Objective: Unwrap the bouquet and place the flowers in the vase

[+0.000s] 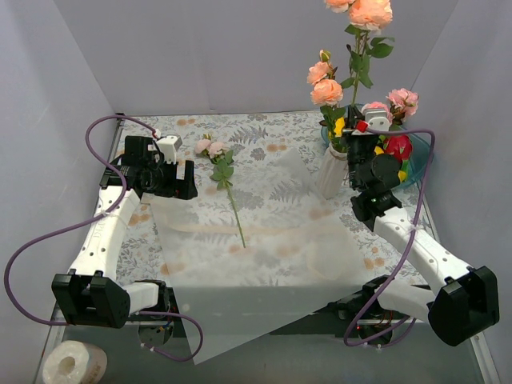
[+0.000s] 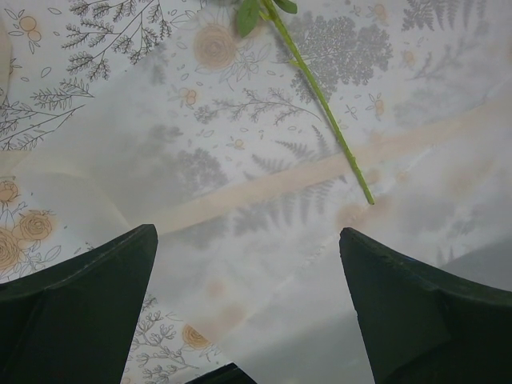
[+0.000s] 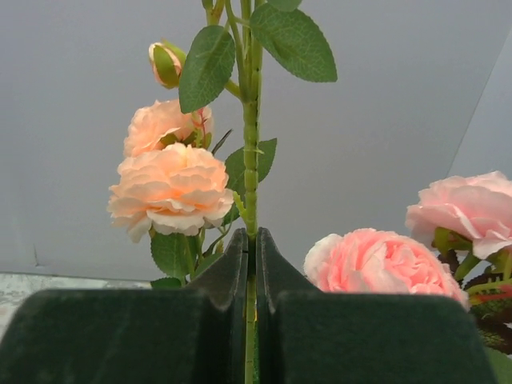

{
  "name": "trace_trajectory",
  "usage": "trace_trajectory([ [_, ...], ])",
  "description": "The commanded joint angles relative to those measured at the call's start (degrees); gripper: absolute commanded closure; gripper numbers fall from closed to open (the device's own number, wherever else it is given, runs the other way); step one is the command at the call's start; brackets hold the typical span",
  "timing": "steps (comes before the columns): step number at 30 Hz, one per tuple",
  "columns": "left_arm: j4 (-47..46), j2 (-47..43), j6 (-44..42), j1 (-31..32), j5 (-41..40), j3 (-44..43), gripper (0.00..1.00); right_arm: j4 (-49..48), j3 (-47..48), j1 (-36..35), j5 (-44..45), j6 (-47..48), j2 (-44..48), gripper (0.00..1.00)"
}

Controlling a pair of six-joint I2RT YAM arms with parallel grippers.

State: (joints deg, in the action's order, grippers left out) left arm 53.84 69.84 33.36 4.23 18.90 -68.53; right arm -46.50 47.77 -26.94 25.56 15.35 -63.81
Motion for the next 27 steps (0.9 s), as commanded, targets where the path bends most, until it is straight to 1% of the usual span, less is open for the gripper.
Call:
trace_trajectory([
  [1, 0.6, -1.9, -0.4, -0.5, 0.6, -2.1, 0.02, 3.6, 1.0, 0.6, -3.0, -4.2, 2.1, 0.89],
  [2, 0.7, -1.7, -0.1, -0.4, 0.9, -2.6, 0.02, 5.7, 1.7, 0.7, -3.6, -4.7, 2.2, 0.64],
  [3, 0.8, -1.6, -0.1, -0.4, 1.0, -2.7, 0.02, 9.5, 2.5, 0.6, -3.9, -5.2, 2.4, 0.49],
  [5, 0.8, -1.4, 0.2, -0.5, 1.2, -3.0, 0.02, 12.7, 4.2, 0.6, -5.3, -6.3, 3.0, 0.26],
  [6, 0.6, -1.3, 0.4, -0.5, 1.3, -2.9, 0.02, 15.6, 4.6, 0.7, -5.6, -6.7, 3.9, 0.22],
  [8, 0.5, -1.1, 0.5, -0.5, 1.4, -2.7, 0.02, 17.2, 4.5, 0.6, -6.5, -8.1, 5.2, 0.16],
  [12, 0.2, -1.1, 0.7, -0.5, 1.5, -2.2, 0.02, 18.9, 3.6, 0.6, -7.2, -11.1, 9.3, 0.12],
  [17, 0.0, -1.3, 0.6, -0.5, 1.0, -1.8, 0.02, 22.1, 5.9, 0.0, -12.3, -14.2, 12.2, 0.10],
  [24, -0.2, -0.6, 1.5, -0.5, 1.0, -1.9, 0.02, 27.9, 17.3, -3.7, -17.8, -11.7, 11.3, 0.10],
  [27, 0.1, 0.3, 2.3, -0.5, 1.1, -2.5, 0.02, 28.5, 20.1, -4.6, -19.1, -11.4, 11.3, 0.09],
])
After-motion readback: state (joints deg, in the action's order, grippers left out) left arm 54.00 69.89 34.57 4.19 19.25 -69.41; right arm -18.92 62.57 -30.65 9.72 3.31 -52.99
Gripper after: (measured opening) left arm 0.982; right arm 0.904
